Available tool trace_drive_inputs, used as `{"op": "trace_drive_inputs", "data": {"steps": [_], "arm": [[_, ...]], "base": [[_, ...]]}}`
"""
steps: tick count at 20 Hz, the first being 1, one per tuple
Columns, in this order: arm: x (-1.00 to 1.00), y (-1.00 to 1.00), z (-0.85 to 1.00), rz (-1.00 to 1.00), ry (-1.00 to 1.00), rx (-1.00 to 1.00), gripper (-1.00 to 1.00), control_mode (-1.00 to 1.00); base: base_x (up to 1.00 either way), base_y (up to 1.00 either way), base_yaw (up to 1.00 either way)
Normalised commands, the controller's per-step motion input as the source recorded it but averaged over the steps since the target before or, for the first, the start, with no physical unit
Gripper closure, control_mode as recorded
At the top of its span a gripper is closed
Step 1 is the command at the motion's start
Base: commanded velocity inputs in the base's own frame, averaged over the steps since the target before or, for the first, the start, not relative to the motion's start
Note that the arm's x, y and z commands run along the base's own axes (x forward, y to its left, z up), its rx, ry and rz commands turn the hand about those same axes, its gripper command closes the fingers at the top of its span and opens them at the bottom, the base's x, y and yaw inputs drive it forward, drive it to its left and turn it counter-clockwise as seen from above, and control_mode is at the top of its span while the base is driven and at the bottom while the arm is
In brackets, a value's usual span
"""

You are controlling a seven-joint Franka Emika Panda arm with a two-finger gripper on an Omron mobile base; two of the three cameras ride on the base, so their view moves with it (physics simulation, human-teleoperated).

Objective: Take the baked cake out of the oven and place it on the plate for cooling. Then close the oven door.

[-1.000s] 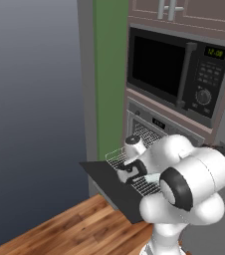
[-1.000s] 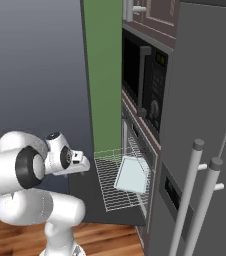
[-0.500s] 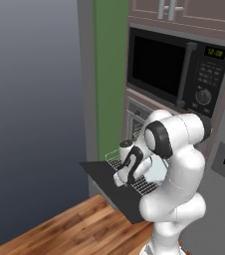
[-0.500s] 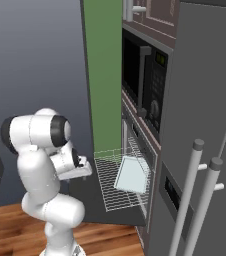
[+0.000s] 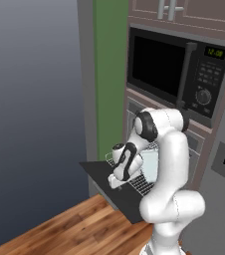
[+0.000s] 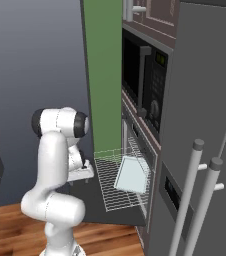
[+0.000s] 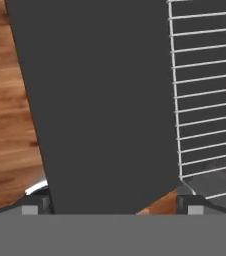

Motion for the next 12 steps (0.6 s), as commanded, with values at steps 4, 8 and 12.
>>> {"op": "trace_drive_inputs", "data": {"steps": [4,8,12], "arm": [[0.73,0.04,-0.61,0.0,0.13,0.0,-1.0,-1.0],[0.72,0.0,-0.56,0.0,0.1,0.0,-1.0,-1.0],[0.61,0.0,-0.49,0.0,0.08,0.0,-1.0,-1.0]], "base": [[0.0,0.0,0.0],[0.0,0.0,0.0],[0.0,0.0,0.0]]}}
